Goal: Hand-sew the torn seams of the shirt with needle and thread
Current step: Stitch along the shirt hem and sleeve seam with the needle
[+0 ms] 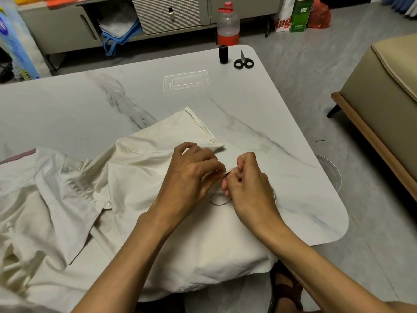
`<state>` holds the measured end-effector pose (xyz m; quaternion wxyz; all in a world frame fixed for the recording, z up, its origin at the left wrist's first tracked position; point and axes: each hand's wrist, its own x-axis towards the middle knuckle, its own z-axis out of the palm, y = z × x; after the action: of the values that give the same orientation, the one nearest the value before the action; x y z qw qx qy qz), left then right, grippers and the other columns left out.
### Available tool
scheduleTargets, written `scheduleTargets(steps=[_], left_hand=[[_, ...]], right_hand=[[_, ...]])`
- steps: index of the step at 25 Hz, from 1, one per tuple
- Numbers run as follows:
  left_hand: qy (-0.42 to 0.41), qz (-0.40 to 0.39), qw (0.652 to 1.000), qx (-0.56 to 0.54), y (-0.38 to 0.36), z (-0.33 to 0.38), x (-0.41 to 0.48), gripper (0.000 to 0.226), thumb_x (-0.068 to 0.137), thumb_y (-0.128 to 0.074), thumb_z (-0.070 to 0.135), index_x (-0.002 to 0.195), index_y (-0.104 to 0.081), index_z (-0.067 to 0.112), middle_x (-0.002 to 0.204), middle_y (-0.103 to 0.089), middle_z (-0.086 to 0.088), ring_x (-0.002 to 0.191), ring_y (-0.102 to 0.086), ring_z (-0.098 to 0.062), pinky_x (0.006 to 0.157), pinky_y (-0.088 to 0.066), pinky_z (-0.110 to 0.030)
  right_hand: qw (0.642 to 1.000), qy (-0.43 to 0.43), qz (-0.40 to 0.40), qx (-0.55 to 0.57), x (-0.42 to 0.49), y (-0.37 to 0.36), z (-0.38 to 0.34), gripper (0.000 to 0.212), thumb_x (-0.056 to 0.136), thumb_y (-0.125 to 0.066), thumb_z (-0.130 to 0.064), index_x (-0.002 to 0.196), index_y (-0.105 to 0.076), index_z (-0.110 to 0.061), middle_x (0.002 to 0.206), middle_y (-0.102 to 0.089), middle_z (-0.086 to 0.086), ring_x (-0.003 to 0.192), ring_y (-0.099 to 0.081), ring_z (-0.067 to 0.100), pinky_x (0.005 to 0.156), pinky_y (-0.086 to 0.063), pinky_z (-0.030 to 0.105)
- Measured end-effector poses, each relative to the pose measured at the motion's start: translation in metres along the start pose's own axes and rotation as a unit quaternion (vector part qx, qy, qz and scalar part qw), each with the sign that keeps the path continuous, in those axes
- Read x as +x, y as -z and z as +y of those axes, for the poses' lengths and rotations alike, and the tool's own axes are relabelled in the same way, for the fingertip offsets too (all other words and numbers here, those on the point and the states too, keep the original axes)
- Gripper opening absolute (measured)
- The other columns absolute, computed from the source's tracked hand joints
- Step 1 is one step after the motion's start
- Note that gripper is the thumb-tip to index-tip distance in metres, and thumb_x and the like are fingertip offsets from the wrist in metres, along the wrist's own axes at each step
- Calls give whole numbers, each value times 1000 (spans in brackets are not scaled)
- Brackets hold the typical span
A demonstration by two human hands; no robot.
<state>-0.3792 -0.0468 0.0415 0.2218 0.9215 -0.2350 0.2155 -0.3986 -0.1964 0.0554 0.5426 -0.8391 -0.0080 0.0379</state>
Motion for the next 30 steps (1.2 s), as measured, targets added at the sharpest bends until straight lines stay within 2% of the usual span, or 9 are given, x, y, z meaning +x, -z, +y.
scheduleTargets(steps=[3,5,8,11,15,17,22,25,30], left_hand=[[12,13,1000,-2,2,-4,-1,5,85,-72,23,84,-74,19,80,-64,6,75,-53,-16,94,-36,-38],[25,22,999,-2,3,-5,-2,7,87,-71,25,85,-74,19,80,-63,7,75,-51,-16,92,-35,-35],[37,40,999,-5,7,-7,-4,9,88,-71,27,85,-74,19,81,-63,7,74,-51,-15,90,-35,-32],[30,55,998,-9,11,-8,-6,18,90,-65,32,84,-75,18,81,-63,6,74,-49,-14,89,-33,-30],[-6,63,998,19,13,-8,-9,18,90,-66,32,82,-75,19,80,-65,5,75,-50,-15,91,-34,-33],[-20,67,997,32,15,-10,-11,16,90,-68,30,81,-75,19,79,-66,5,74,-54,-17,93,-35,-36],[-27,81,996,39,19,-11,-14,11,85,-75,25,77,-75,19,78,-67,7,75,-55,-19,88,-36,-35],[-22,75,996,42,21,-10,-17,10,82,-78,22,73,-74,19,79,-69,10,76,-52,-18,79,-33,-32],[28,38,998,-39,25,-10,-27,8,85,-75,14,77,-72,14,89,-71,8,69,-52,2,58,-42,-21]], right_hand=[[999,-10,-26,27,-1,3,-4,23,97,-46,-6,85,-36,-23,76,-68,2,68,-64,11,58,-43,13],[996,24,-16,-86,-3,6,-3,12,99,-49,-24,91,-41,-25,79,-70,-3,75,-66,17,69,-51,31],[951,100,105,-272,-1,22,-10,13,99,-48,-38,95,-51,-26,79,-70,-6,78,-63,28,65,-44,37],[979,55,117,-157,15,39,-10,15,92,-59,-32,83,-67,-24,80,-68,-9,78,-61,18,70,-46,37],[995,-55,-80,-24,22,33,-11,10,82,-71,-26,75,-78,-24,75,-73,-13,80,-66,4,73,-50,26],[992,-60,-109,-13,21,27,-11,10,81,-73,-22,73,-78,-23,72,-74,-11,78,-67,4,71,-48,24],[995,-58,-74,36,20,18,-10,9,80,-75,-19,71,-77,-20,72,-73,-8,75,-68,8,72,-50,24],[994,-26,-9,110,20,19,-13,13,86,-71,-16,74,-74,-16,74,-73,-6,73,-64,4,70,-47,14],[938,-82,1,338,26,26,-17,14,102,-47,-9,94,-58,-4,87,-74,11,80,-72,18,80,-58,26]])
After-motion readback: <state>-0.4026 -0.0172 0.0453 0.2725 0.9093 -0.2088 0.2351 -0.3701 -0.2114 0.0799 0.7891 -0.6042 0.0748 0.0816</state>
